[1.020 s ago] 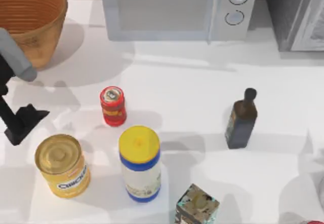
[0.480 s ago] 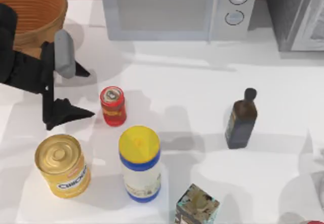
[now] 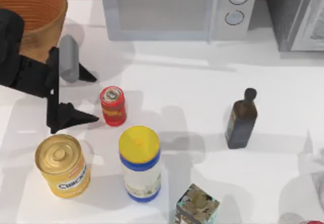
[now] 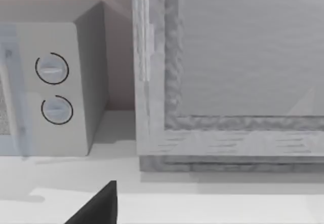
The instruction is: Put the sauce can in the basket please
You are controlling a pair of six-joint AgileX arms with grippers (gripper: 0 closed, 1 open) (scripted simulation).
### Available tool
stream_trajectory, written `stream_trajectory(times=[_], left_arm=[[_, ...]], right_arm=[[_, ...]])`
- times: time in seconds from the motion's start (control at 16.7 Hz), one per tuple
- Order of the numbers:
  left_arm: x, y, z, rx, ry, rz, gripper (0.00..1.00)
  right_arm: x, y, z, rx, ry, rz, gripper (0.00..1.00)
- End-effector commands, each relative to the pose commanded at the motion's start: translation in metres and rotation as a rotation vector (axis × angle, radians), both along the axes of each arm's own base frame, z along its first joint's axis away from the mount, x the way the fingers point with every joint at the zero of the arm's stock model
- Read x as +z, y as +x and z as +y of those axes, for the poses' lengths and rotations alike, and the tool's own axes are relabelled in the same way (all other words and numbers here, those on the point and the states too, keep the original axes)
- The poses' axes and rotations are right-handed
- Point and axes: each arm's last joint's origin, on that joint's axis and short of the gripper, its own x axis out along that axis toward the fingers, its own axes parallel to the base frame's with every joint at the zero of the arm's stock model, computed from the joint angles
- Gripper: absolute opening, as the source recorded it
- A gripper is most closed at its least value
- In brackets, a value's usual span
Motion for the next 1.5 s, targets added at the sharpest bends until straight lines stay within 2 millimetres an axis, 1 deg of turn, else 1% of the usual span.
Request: stream_trajectory(times=[0.12, 0.3, 0.42, 0.6, 0.72, 0.84, 1.14, 1.5], left_arm=[[0.005, 0.004, -0.006, 0.0, -0.002, -0.005, 1.0], [0.008, 0.011, -0.026, -0.006, -0.005, -0.005, 1.0], [0.002, 0.013, -0.039, -0.008, -0.006, -0.003, 1.0], [-0.018, 0.013, -0.051, -0.006, -0.005, 0.001, 1.0], [-0.034, 0.01, -0.054, -0.005, -0.003, 0.001, 1.0], [-0.044, 0.008, -0.054, -0.006, -0.002, 0.001, 1.0], [-0.046, 0.007, -0.054, -0.007, -0.002, 0.001, 1.0], [-0.046, 0.007, -0.054, -0.007, -0.002, 0.001, 0.55]], right_arm=[[0.0, 0.0, 0.0, 0.0, 0.0, 0.0, 1.0], [0.0, 0.0, 0.0, 0.0, 0.0, 0.0, 1.0], [0.0, 0.0, 0.0, 0.0, 0.0, 0.0, 1.0], [0.0, 0.0, 0.0, 0.0, 0.0, 0.0, 1.0], [0.0, 0.0, 0.0, 0.0, 0.0, 0.0, 1.0], [0.0, 0.0, 0.0, 0.0, 0.0, 0.0, 1.0], [0.0, 0.0, 0.0, 0.0, 0.0, 0.0, 1.0], [0.0, 0.0, 0.0, 0.0, 0.0, 0.0, 1.0]])
